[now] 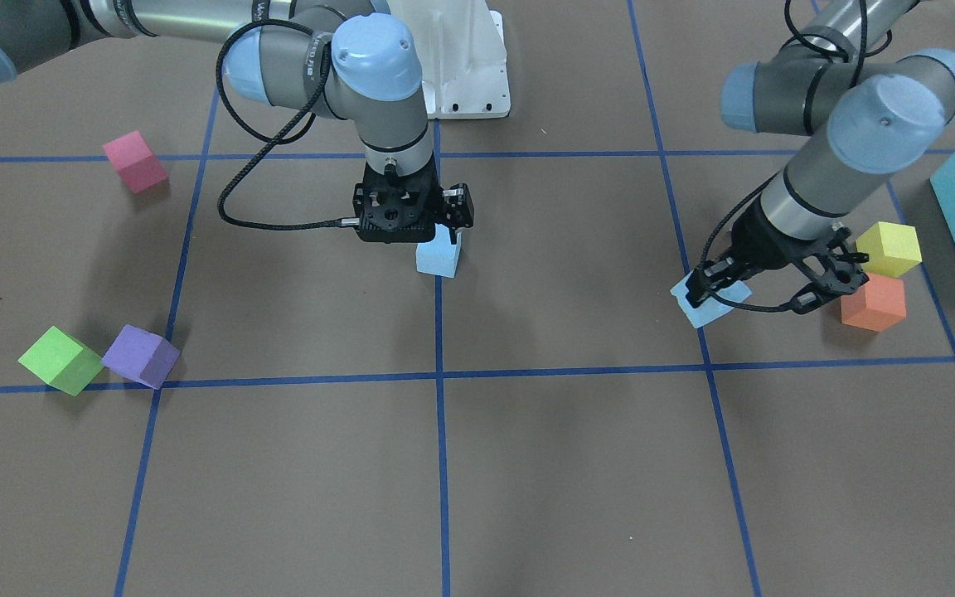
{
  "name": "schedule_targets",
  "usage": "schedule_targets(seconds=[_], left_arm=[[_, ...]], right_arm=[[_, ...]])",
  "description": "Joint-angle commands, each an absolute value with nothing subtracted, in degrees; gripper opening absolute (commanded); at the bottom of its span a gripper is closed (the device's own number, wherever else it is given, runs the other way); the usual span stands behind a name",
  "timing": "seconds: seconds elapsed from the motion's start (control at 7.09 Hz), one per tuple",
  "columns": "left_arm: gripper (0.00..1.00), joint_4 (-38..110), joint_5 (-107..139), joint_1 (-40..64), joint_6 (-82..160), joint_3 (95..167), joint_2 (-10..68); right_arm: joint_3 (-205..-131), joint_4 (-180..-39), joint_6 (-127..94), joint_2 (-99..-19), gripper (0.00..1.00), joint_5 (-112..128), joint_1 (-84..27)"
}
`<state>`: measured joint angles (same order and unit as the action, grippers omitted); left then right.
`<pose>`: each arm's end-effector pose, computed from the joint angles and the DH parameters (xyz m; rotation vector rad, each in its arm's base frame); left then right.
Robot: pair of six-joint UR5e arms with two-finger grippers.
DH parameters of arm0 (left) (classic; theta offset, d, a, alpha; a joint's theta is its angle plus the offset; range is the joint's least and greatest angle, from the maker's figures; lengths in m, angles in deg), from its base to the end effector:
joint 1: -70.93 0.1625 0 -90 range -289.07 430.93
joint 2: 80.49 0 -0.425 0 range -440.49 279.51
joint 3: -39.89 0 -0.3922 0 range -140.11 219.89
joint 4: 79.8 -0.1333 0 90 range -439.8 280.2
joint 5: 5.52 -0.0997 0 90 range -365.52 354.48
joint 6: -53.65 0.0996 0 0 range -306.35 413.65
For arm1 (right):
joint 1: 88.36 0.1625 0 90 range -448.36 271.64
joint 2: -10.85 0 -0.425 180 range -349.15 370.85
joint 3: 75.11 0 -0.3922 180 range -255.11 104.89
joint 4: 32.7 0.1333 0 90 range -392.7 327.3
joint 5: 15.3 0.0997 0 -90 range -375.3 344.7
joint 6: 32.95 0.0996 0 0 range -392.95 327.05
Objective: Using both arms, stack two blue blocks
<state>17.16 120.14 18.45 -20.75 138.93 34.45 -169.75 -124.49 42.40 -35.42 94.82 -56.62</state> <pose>0.3257 -0.5477 0.3245 -0.1070 0.9096 -0.3762 -0.5354 -0.4476 0.1683 0.0121 -0.8699 0.1365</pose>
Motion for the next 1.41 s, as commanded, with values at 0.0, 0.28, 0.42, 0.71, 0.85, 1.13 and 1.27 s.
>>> schedule_targets(seconds=[0.0,0.28,0.42,0.71,0.85,1.13,1.27], left_arm=[[0.47,15.3,117.8,20.8,-14.7,136.9,41.0],[0.47,15.2,116.0,21.3,-9.7,132.8,47.0],[0.47,15.1,114.2,22.6,-7.5,132.6,49.0],[0.47,15.0,107.4,27.5,-7.1,133.2,51.1],[0.47,13.4,106.7,29.4,-5.8,133.3,52.6],[0.48,4.2,100.3,35.6,-4.7,133.5,59.3],[0.49,2.8,99.7,35.9,-5.1,133.6,60.0]], right_arm=[[-173.3,-125.2,41.6,-40.3,1.00,100.2,-49.6],[-174.5,-125.6,32.1,-44.6,1.00,104.6,-43.1],[-174.5,-127.6,27.0,-45.0,1.00,105.0,-40.7],[-174.5,-129.6,21.6,-45.9,1.00,105.1,-37.7],[-174.9,-129.4,21.3,-47.2,1.00,105.1,-37.5],[-175.5,-129.2,21.3,-48.0,1.00,105.1,-37.5],[-175.4,-129.1,21.3,-48.4,1.00,105.1,-37.5]])
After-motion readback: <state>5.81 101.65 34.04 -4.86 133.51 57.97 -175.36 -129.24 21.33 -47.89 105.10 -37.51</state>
